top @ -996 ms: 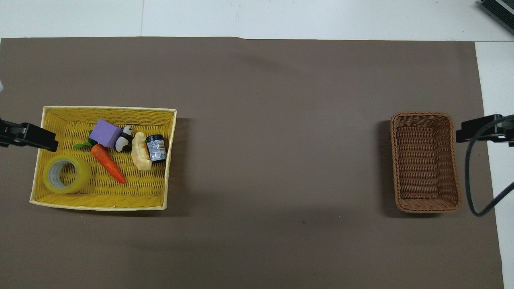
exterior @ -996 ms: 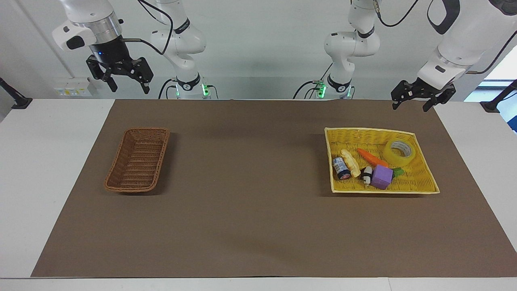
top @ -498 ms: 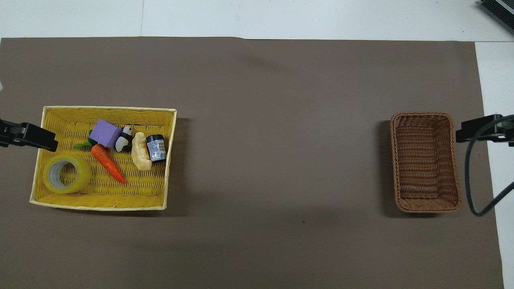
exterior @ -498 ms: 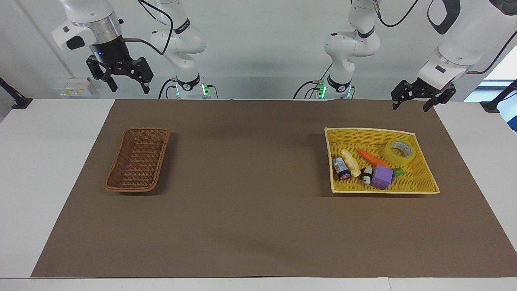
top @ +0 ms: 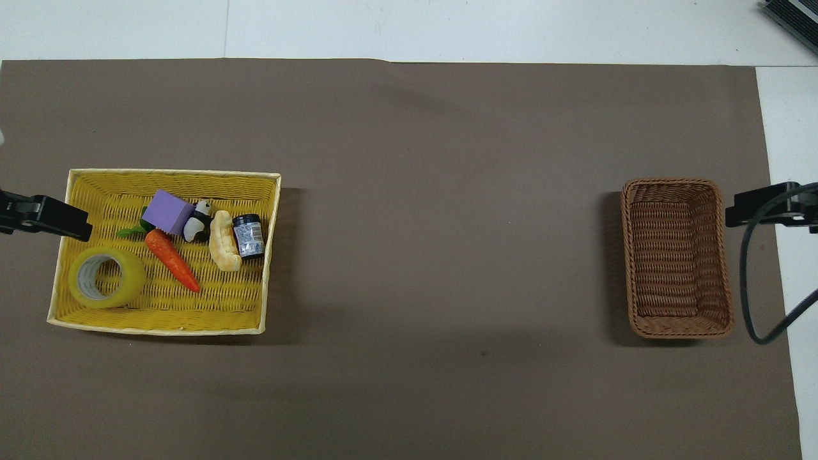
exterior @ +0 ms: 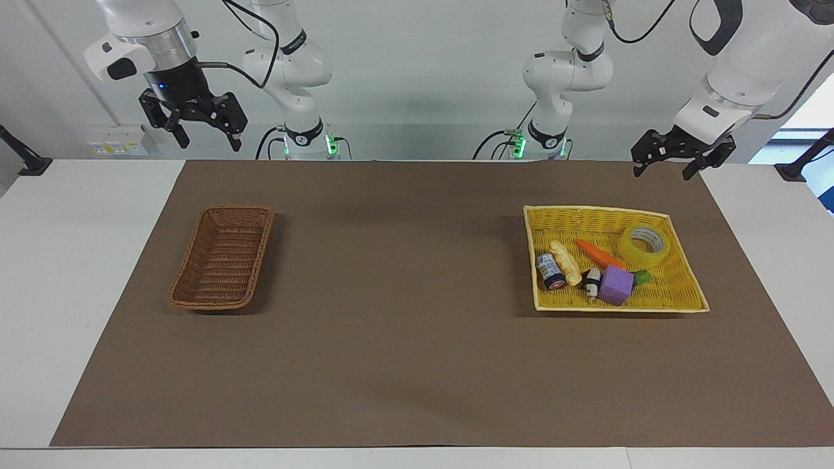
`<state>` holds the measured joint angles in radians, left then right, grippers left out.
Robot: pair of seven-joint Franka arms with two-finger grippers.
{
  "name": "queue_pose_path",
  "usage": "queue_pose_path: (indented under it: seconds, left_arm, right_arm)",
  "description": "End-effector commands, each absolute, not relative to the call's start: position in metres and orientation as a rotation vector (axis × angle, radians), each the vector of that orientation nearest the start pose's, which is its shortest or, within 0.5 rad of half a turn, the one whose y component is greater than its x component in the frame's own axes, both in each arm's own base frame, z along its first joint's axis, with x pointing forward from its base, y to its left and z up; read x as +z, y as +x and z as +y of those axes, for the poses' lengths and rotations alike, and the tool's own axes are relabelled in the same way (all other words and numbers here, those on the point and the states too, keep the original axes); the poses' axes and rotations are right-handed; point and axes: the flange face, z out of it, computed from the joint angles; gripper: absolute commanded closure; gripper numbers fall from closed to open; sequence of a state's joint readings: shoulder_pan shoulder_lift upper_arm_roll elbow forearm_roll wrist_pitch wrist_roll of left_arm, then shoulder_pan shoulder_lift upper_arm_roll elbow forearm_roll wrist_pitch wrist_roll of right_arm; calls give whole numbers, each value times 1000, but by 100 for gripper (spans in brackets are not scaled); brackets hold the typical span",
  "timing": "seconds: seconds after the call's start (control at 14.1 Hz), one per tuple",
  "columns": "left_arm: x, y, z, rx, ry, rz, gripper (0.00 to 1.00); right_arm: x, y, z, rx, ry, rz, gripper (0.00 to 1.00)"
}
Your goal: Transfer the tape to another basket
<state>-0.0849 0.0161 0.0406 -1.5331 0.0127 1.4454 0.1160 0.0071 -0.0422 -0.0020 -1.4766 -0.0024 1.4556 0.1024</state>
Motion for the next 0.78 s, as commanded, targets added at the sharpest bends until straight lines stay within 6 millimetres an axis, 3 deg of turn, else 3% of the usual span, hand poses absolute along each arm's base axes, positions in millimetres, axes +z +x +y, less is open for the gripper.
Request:
queue_pose_path:
  seconds: [0.0, 0.71]
  left_arm:
    - [626, 546, -19, 145, -3127, 261, 0]
    - [612, 541, -11, 130, -3126, 308, 0]
  right_arm:
    - [680, 526, -1, -44, -3116, 123, 0]
    - [680, 527, -1, -42, -3117, 123, 0]
